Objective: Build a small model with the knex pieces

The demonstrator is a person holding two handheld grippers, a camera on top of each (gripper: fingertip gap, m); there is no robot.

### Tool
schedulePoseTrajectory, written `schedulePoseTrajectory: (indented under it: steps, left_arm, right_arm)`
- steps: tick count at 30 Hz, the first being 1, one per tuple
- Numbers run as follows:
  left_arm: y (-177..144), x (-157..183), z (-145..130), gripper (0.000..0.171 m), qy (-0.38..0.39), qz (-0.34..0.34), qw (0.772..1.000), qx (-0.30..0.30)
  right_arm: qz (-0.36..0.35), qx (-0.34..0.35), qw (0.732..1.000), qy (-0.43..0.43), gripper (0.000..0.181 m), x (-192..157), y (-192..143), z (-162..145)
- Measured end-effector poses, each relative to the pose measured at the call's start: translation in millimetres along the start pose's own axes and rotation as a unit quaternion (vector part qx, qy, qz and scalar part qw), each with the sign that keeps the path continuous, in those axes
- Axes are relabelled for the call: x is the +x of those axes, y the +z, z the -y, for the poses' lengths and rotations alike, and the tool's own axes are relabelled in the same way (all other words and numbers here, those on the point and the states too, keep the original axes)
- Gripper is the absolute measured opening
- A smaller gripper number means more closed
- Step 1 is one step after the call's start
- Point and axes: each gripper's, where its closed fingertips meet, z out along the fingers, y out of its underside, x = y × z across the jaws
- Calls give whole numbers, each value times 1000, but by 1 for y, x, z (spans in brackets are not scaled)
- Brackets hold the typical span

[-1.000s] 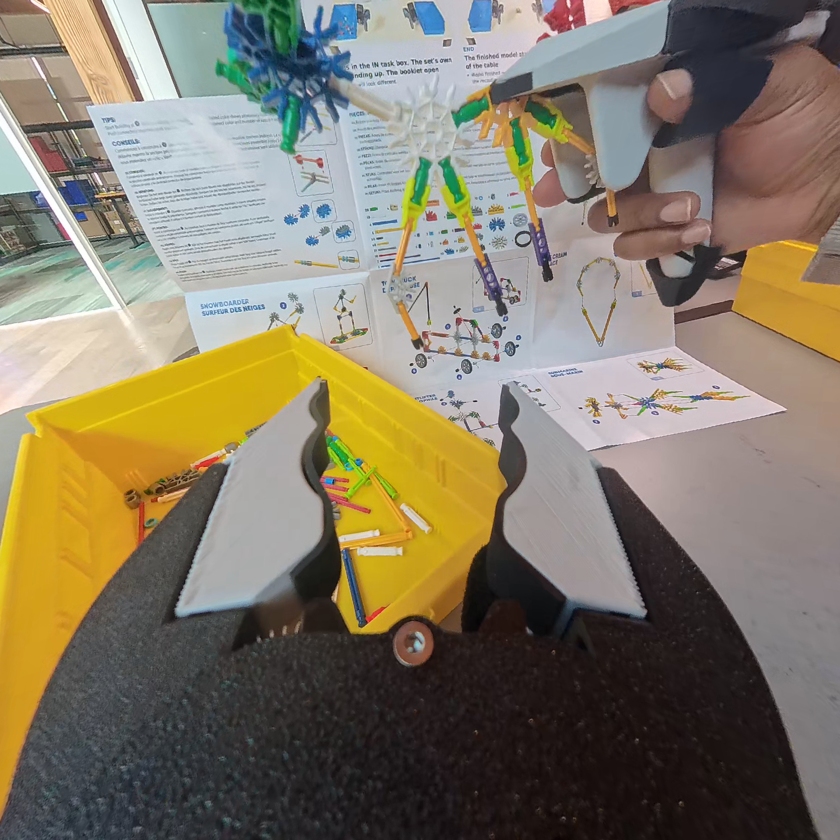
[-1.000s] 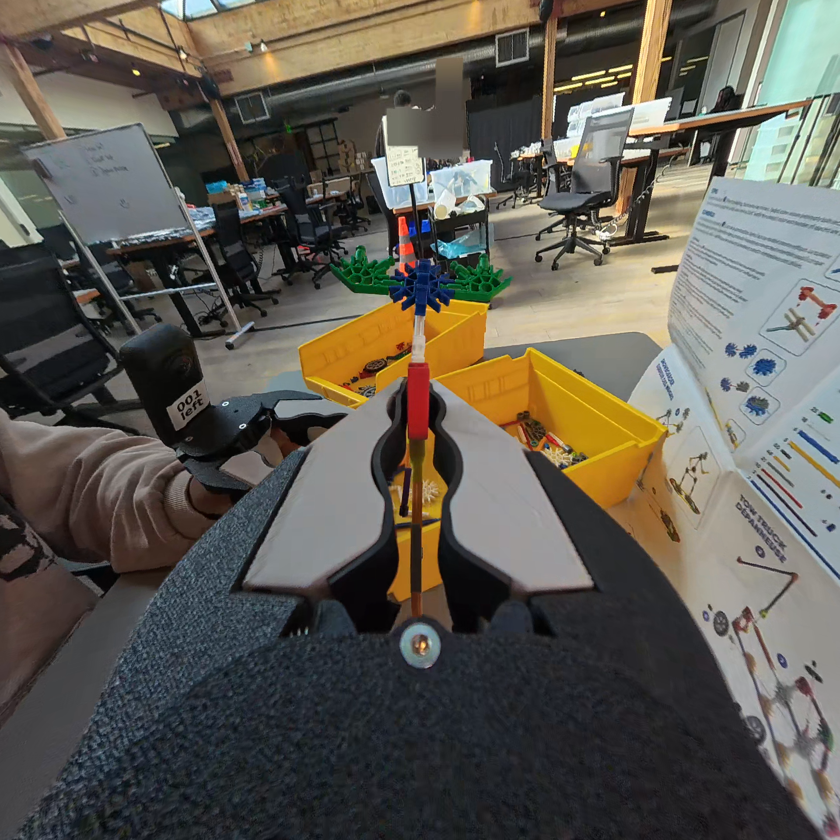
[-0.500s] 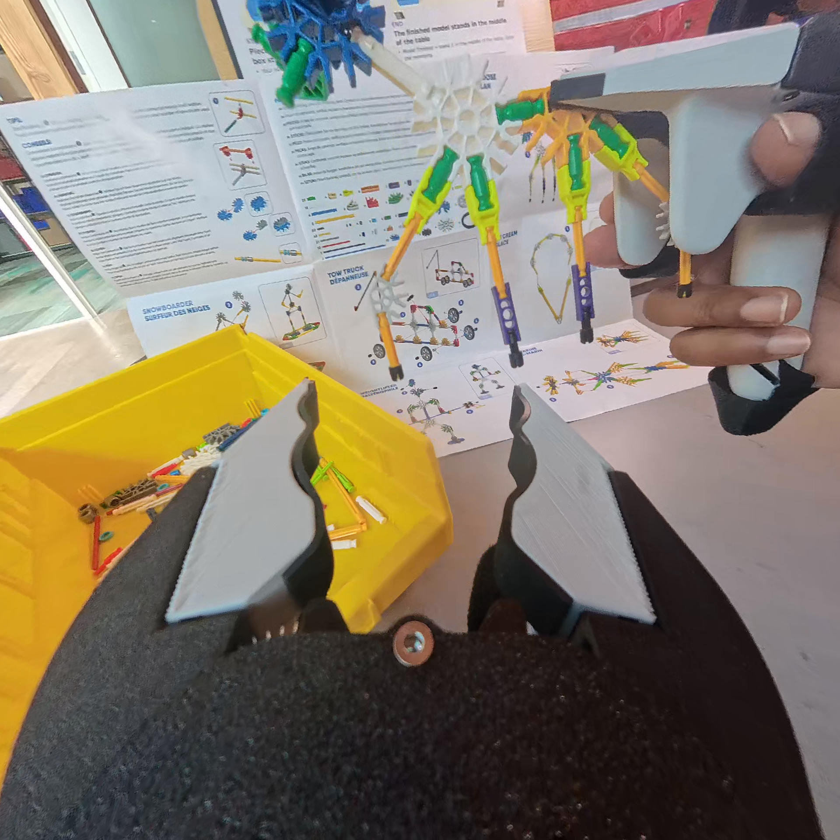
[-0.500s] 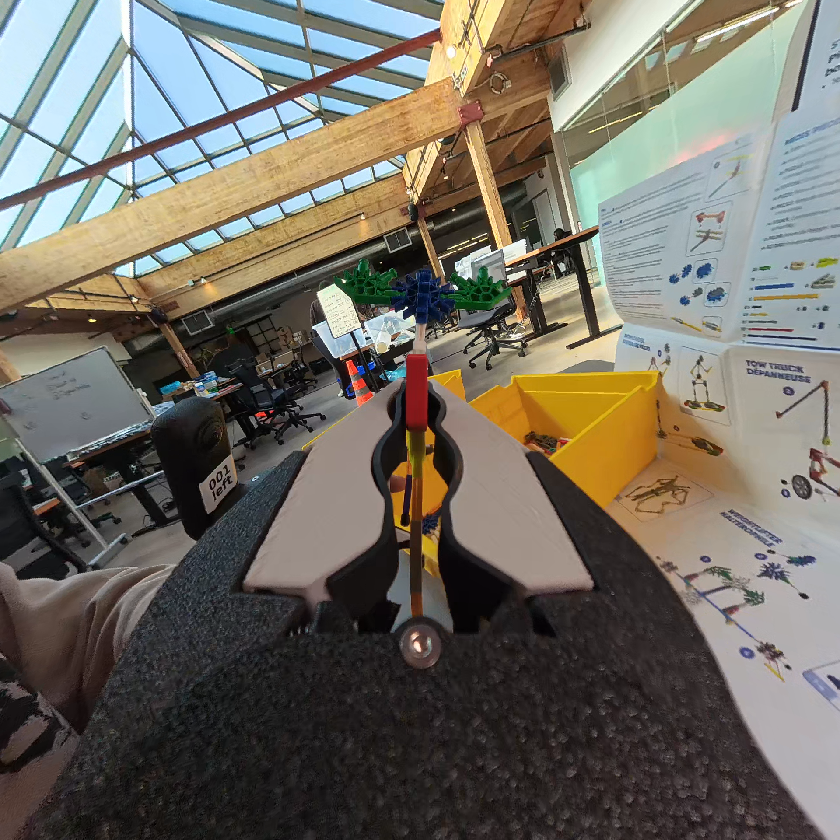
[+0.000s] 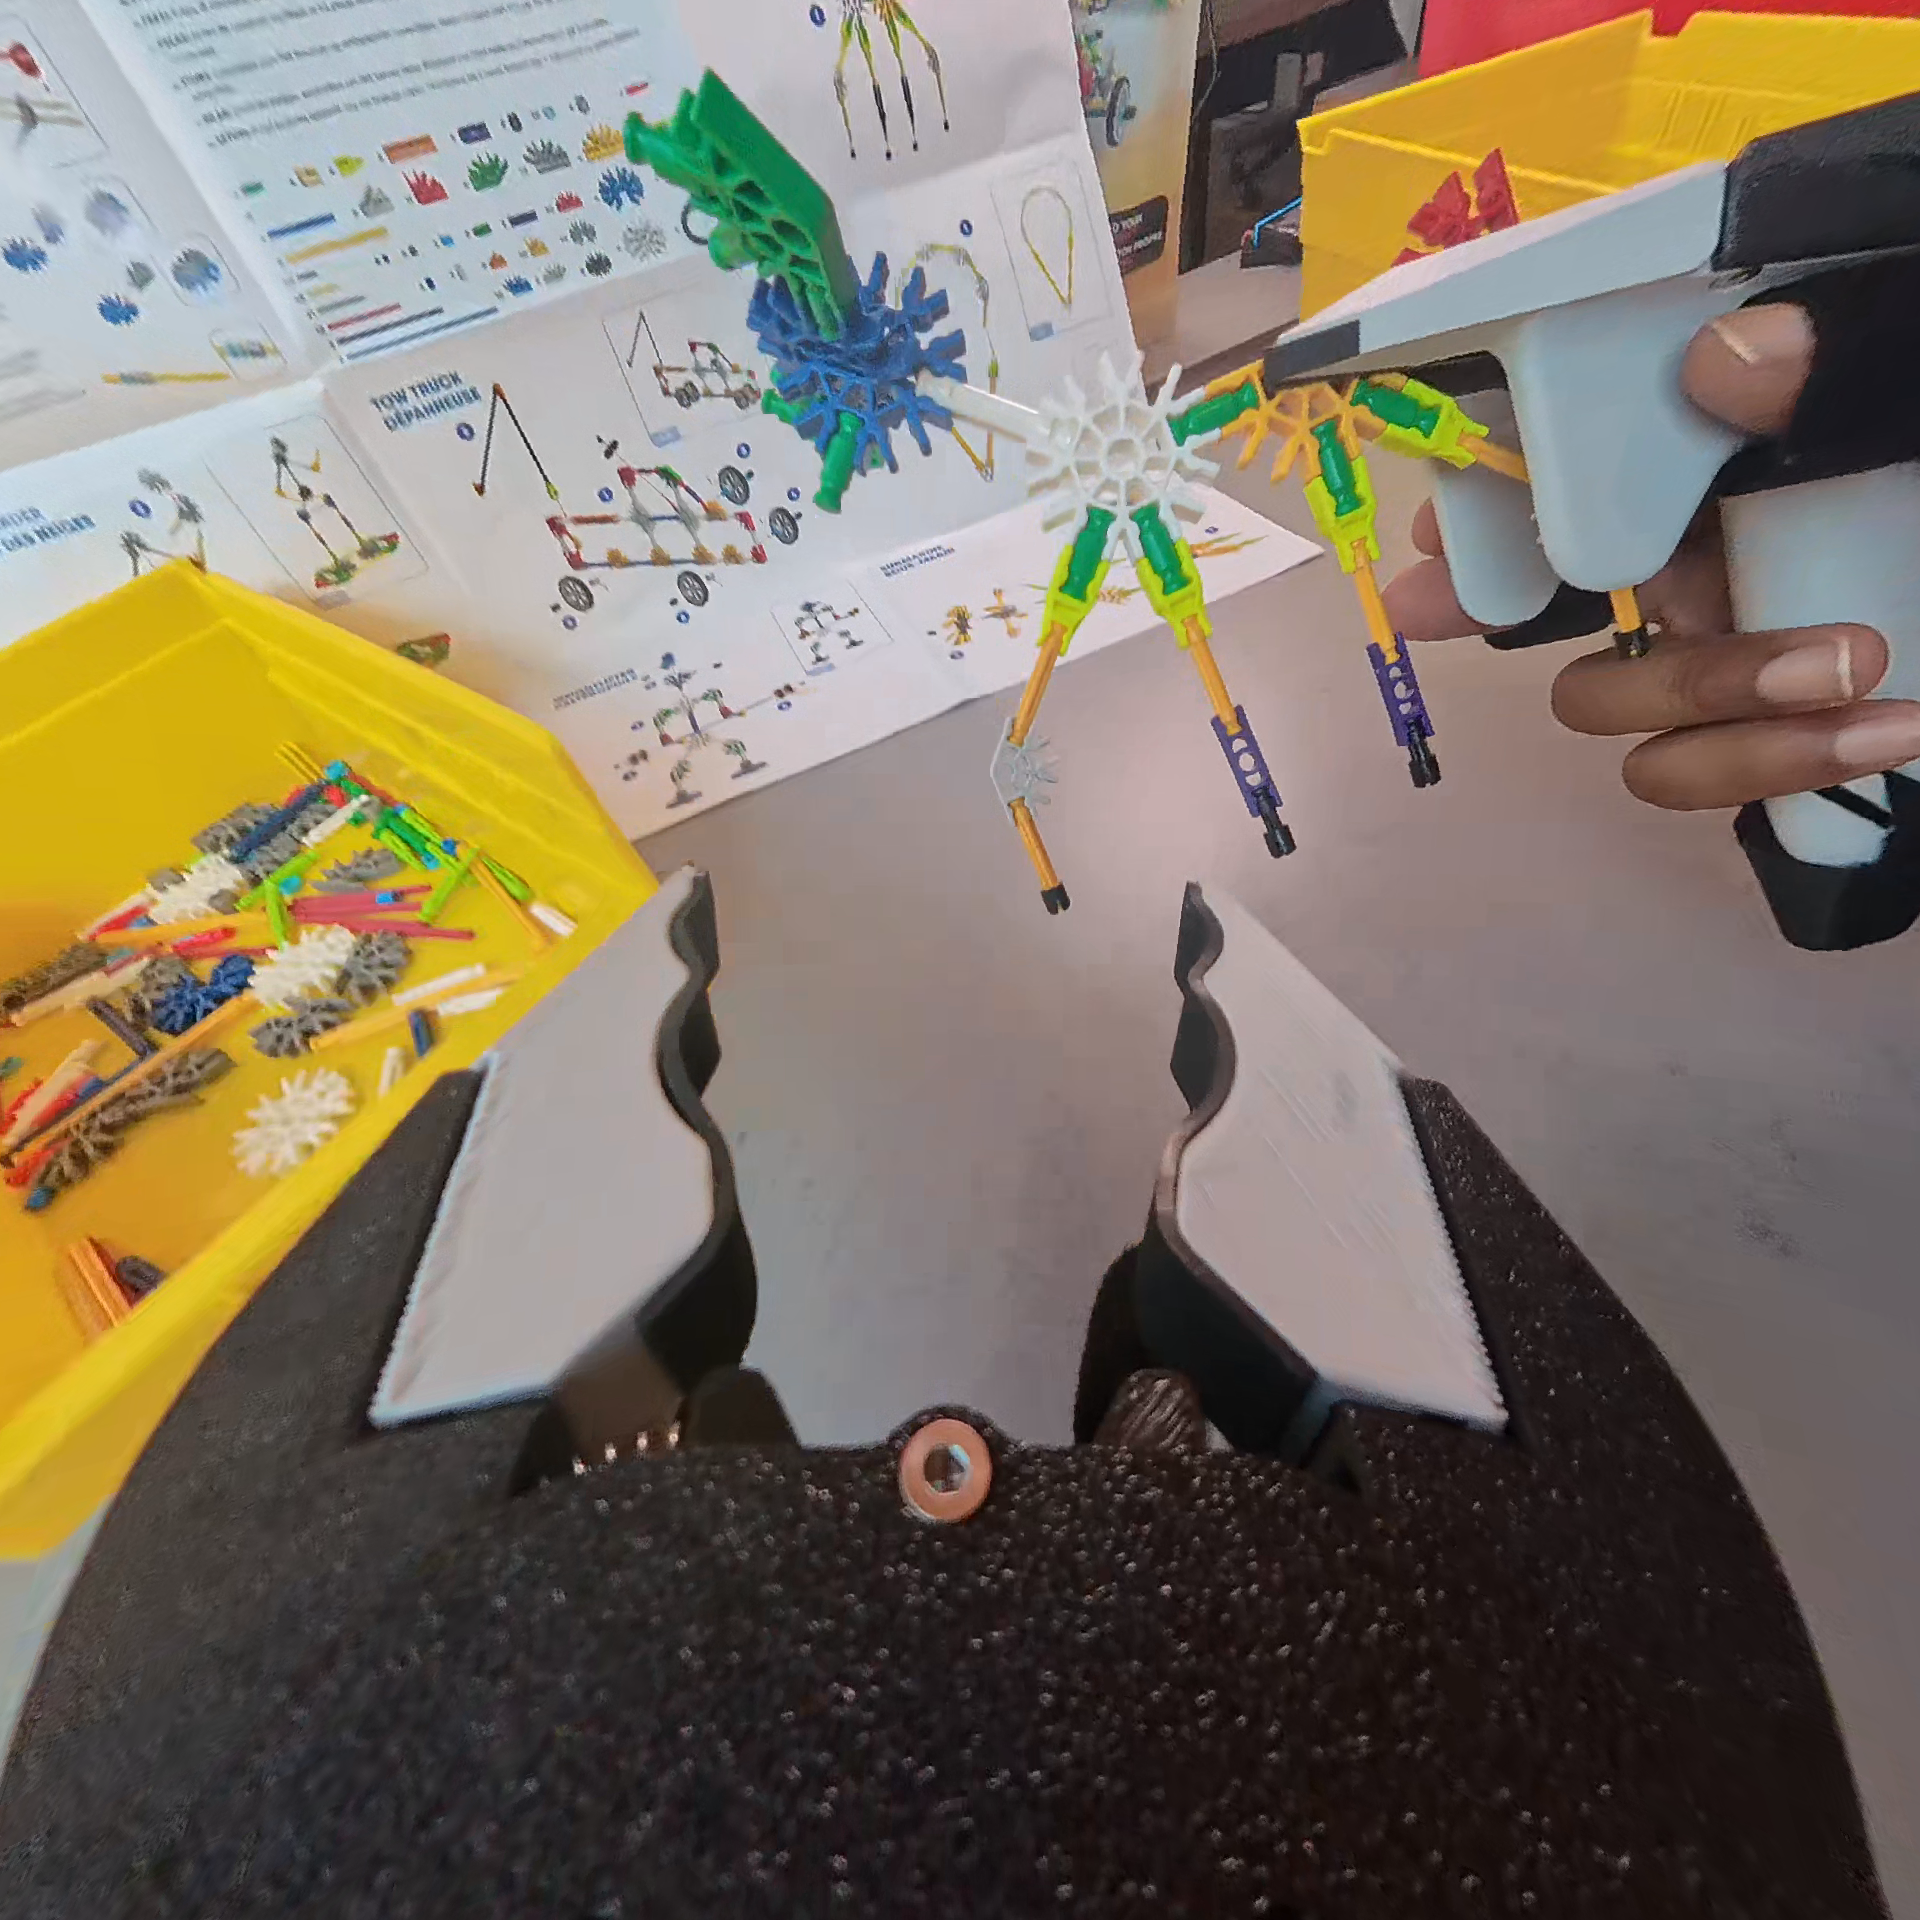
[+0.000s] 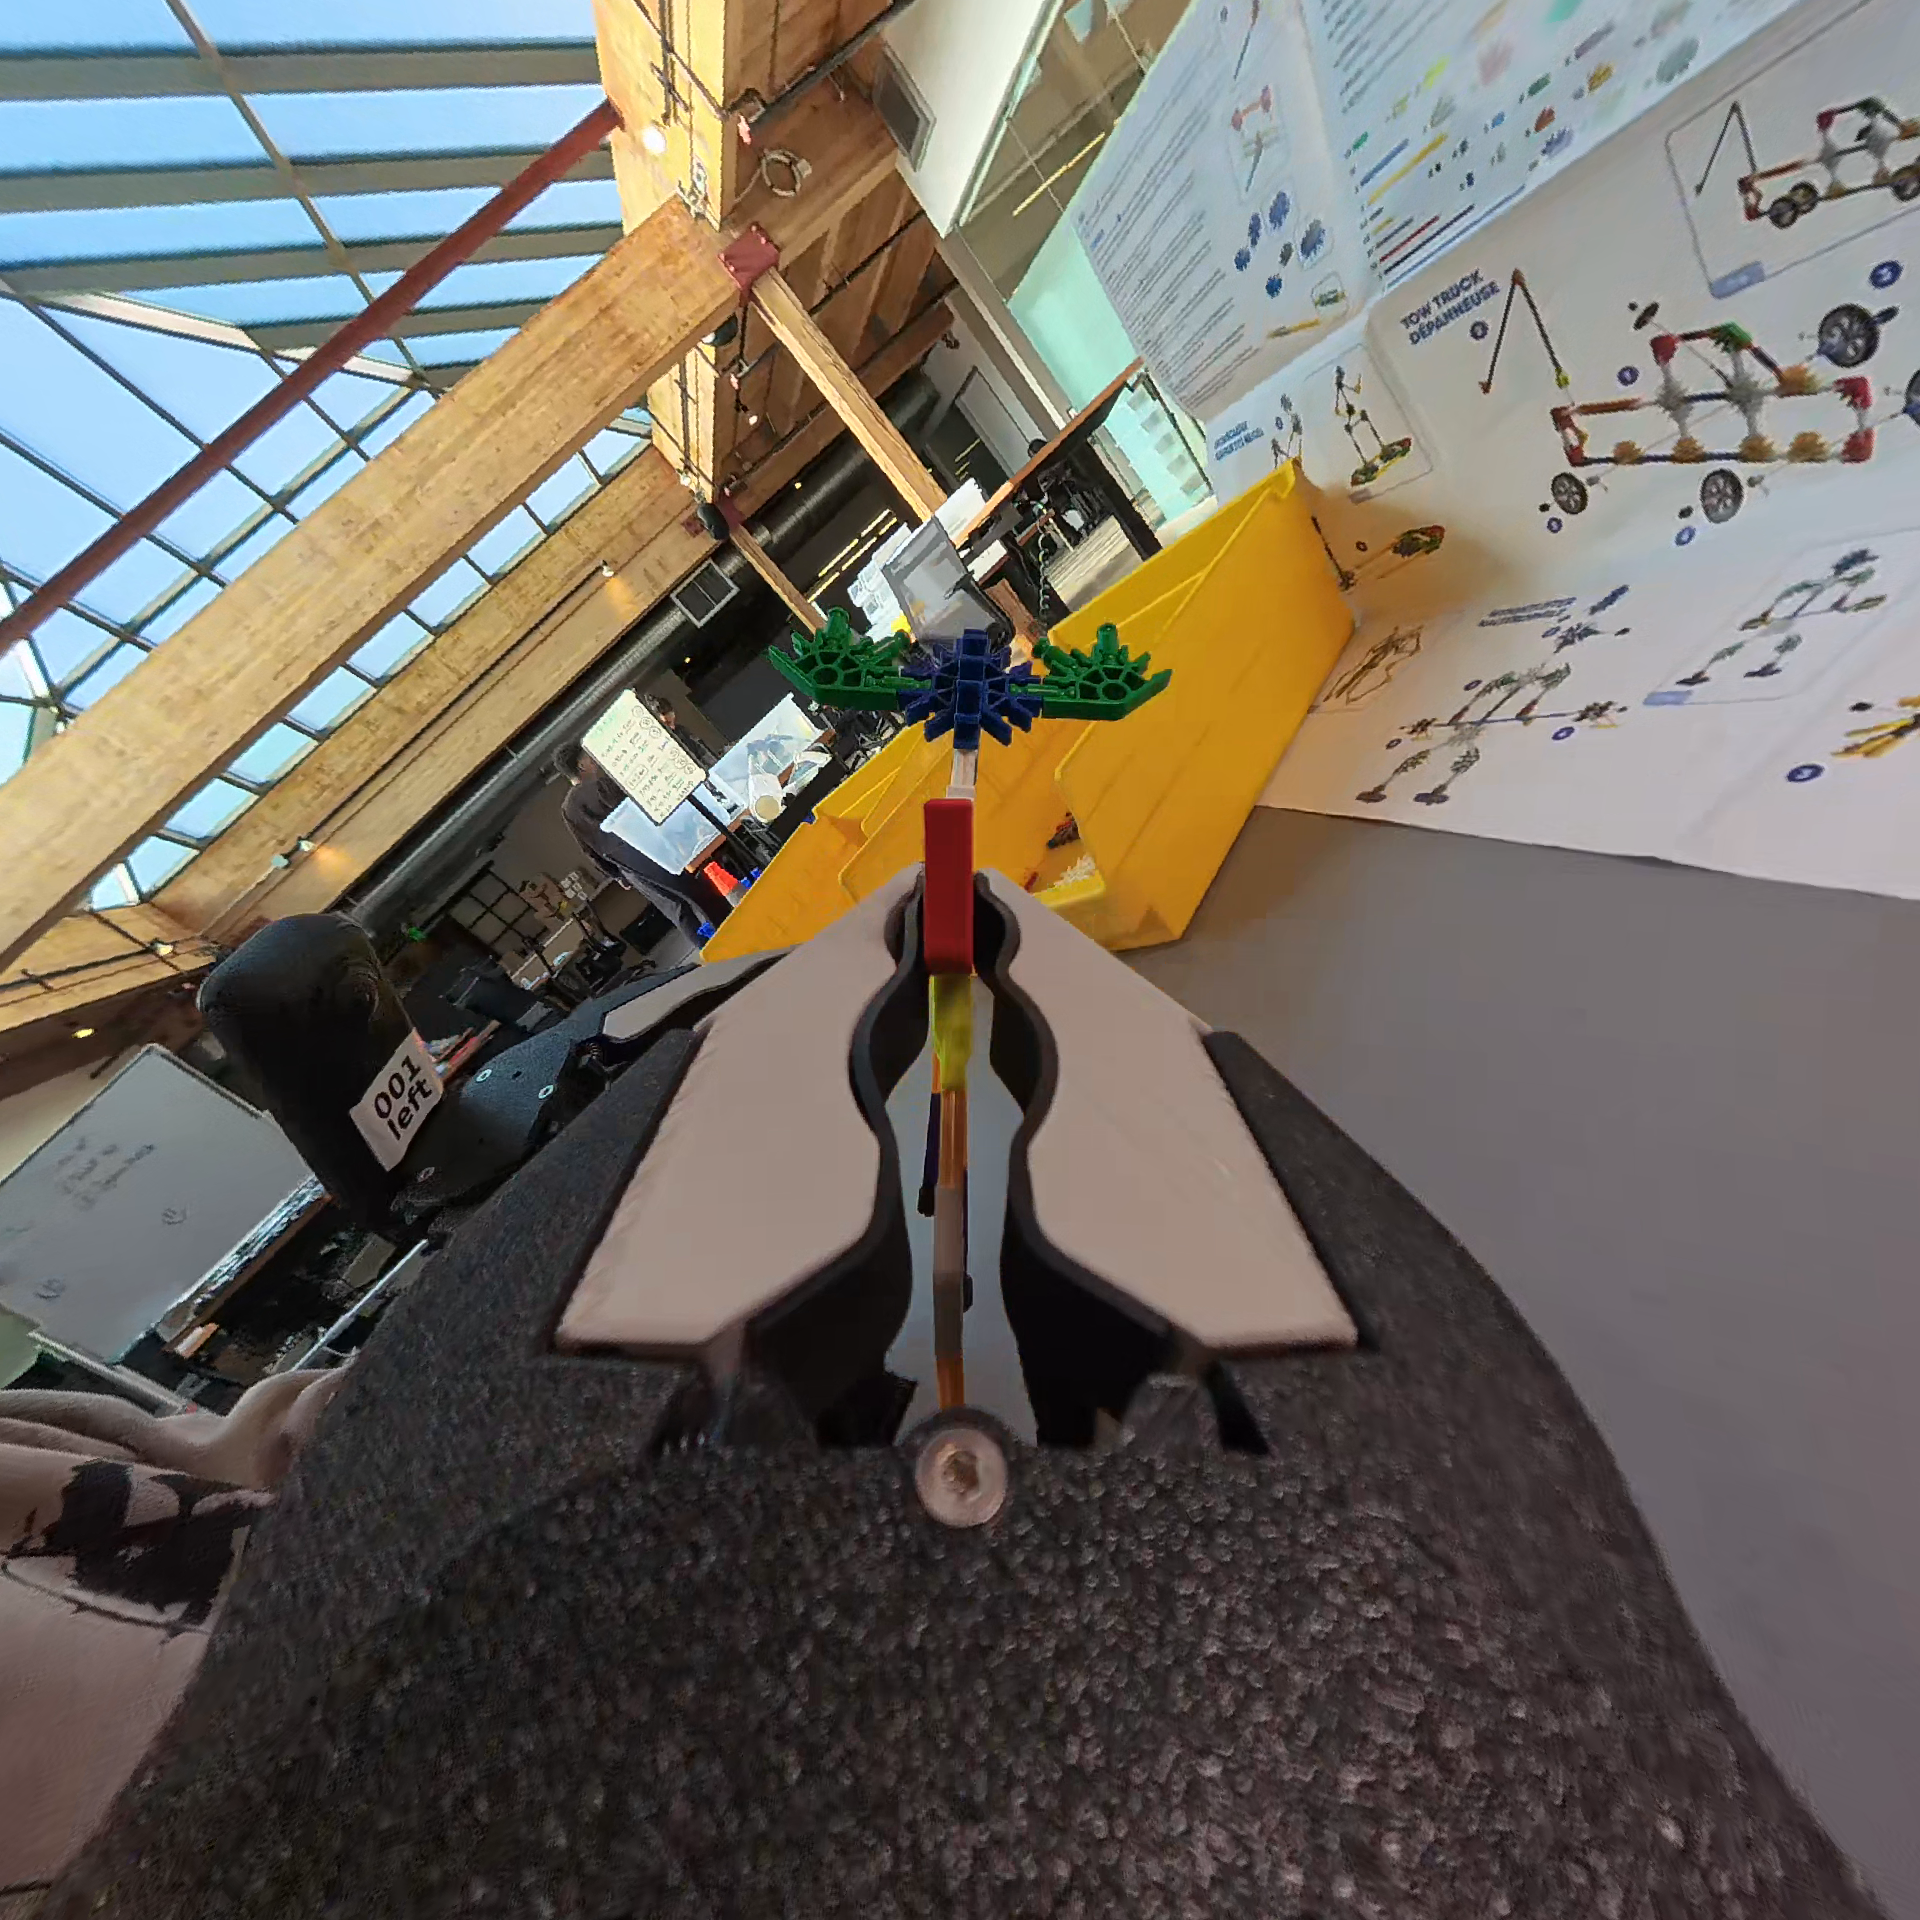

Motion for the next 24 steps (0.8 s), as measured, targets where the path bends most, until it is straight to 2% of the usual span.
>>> schedulePoseTrajectory:
  steps: [6,11,16,24]
  left_arm:
    - [-51,19,-28,89,-32,23,999,-12]
    - [-86,23,-42,90,-35,47,998,-12]
    - [-114,21,-56,90,-47,73,996,-10]
    - [-144,-4,-74,90,-77,138,987,-16]
  right_arm:
    - [-28,-13,999,18,5,-21,-14,-44]
    - [-15,-28,999,40,5,-46,-12,-79]
    - [8,-51,998,45,5,-65,3,-107]
    - [59,-97,993,44,5,-89,39,-126]
